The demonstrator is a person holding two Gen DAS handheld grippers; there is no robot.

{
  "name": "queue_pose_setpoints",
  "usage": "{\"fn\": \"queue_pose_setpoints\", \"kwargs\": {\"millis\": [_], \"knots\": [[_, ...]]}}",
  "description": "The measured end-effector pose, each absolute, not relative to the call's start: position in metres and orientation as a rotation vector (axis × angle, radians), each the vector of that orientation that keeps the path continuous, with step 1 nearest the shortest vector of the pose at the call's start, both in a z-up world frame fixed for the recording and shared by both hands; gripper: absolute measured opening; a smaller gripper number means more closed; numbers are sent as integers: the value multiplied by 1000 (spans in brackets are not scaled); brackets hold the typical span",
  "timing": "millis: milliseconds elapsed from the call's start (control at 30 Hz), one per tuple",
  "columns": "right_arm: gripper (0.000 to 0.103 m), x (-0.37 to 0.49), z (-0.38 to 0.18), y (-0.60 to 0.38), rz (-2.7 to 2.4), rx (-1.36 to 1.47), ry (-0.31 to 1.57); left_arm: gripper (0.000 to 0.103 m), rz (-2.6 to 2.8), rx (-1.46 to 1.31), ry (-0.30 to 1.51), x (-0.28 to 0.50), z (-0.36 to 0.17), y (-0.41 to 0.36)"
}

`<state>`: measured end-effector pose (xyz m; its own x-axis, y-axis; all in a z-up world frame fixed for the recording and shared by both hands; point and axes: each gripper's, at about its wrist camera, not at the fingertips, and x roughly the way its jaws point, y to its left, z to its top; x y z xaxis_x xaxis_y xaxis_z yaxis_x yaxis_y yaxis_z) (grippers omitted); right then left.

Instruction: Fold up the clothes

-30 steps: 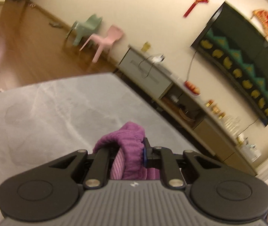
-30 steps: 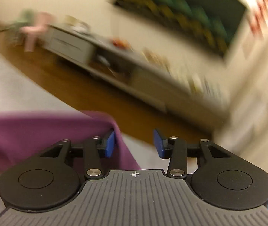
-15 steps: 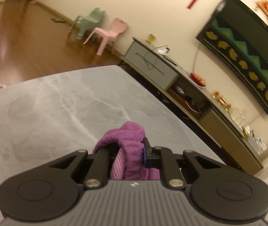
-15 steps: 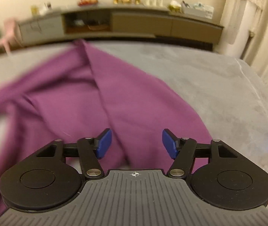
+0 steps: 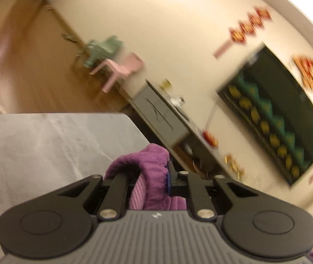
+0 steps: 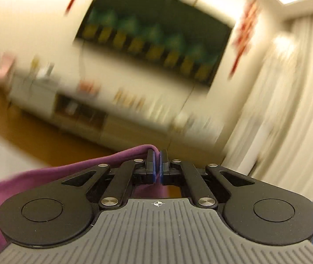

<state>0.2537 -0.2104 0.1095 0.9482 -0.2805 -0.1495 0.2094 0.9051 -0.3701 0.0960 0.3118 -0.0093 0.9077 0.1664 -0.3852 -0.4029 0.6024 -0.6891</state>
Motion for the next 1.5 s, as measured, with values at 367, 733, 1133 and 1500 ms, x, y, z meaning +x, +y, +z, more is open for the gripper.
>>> {"fn": "queue_pose_setpoints", "kwargs": {"millis": [367, 733, 1133, 1500], "knots": [[42, 217, -36, -250, -89, 47, 719, 14, 329, -832, 553, 122, -36, 309], [0, 201, -73, -160, 221, -183, 798, 14, 349, -774, 550, 123, -35, 299], [0, 109, 34, -303, -392, -285, 643, 14, 417, -816, 588, 127, -38, 313], [52, 108, -2, -297, -242, 132, 648, 39, 271, -821, 632, 102, -43, 324]]}}
